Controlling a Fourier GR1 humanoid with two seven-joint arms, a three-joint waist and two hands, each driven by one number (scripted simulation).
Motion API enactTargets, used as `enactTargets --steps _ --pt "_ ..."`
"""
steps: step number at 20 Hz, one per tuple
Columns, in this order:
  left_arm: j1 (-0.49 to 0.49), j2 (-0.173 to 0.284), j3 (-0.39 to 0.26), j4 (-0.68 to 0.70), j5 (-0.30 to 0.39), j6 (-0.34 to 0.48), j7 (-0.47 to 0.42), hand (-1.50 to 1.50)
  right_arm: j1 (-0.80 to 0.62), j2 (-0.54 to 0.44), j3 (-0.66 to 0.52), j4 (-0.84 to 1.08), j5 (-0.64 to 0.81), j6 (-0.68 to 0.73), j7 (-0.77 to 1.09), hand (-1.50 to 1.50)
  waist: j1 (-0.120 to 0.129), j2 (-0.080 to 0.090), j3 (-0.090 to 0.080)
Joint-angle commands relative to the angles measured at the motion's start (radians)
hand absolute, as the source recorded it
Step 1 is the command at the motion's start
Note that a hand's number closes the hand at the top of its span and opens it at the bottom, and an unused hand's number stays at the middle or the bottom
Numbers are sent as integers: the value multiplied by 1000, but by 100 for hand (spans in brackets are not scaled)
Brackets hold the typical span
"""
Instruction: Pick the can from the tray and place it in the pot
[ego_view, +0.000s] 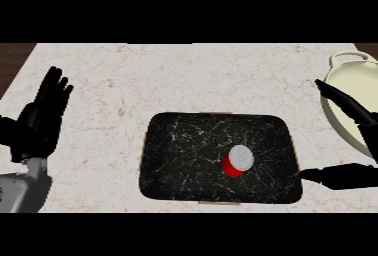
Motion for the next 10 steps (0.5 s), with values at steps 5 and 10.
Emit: enactTargets --steps 5,10 --pt "-5 -26 -17 -1 -21 3 -15 0 -135 -123 208 -137 62 220 434 -150 18 4 -2" --pt "-44 -21 -1 0 -10 -8 33 0 -270 -34 334 -222 51 291 739 -150 13 3 0"
